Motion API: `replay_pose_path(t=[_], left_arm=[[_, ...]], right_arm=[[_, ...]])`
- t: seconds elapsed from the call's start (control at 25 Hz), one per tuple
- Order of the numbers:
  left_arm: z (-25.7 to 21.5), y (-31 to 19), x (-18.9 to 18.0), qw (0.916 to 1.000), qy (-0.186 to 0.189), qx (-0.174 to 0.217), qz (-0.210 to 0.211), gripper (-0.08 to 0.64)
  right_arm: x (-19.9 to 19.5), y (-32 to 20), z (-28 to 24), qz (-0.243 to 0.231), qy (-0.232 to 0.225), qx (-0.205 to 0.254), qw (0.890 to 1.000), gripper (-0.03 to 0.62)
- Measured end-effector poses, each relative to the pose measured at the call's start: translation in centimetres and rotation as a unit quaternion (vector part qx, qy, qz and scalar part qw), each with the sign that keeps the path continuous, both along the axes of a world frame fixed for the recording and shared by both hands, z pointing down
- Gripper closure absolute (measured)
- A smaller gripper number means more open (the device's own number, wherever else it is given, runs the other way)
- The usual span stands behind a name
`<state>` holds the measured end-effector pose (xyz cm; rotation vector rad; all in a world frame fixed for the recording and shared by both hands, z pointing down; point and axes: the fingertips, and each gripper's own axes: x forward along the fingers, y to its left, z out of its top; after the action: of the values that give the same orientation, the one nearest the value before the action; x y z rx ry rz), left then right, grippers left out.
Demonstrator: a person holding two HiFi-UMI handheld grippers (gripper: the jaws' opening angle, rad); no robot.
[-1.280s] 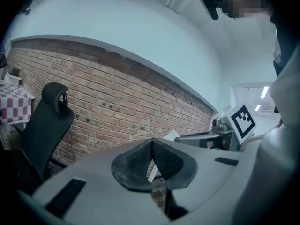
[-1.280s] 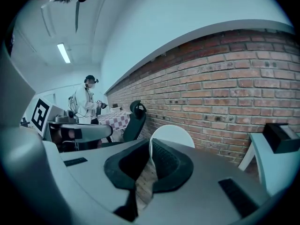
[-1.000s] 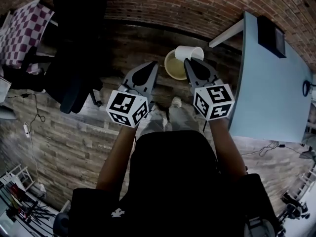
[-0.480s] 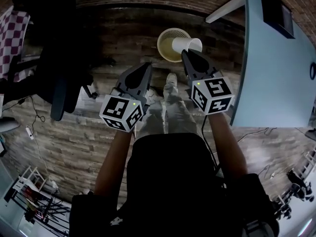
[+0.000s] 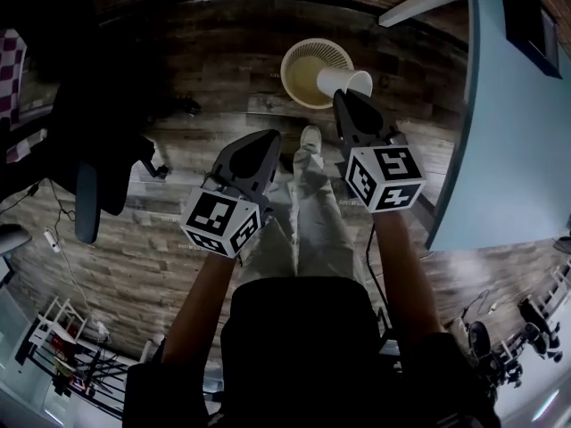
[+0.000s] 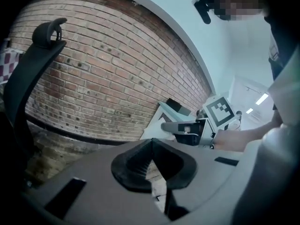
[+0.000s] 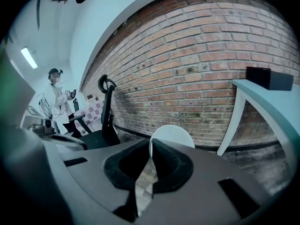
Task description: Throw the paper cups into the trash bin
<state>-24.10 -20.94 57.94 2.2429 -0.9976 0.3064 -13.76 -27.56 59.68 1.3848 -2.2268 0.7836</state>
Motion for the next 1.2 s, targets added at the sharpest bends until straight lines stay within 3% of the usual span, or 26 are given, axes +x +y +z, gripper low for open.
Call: replay_pose_path(t=[0.4,0.72,1.2], left_arm=[[10.0,-0.5,1.6,0.9990,-0.007,-0.041,0.019,0.551],[17.1,-0.1,0.5,0.9971,-0.018,-0.073,0.014,0.551],[19.9,1.4,0.2,0.9947,-0.033,-0.093,0.027,0.551]], right_arm=[[1.3,-0.7,12.0,0.015,0.015,-0.042,0.999,0.571],[1.5,0.0,22.0,0.032,0.017,-0.079,0.996,0.570],[2.3,2.4,34.9,0.011,0.058,-0.127,0.990,0.571]])
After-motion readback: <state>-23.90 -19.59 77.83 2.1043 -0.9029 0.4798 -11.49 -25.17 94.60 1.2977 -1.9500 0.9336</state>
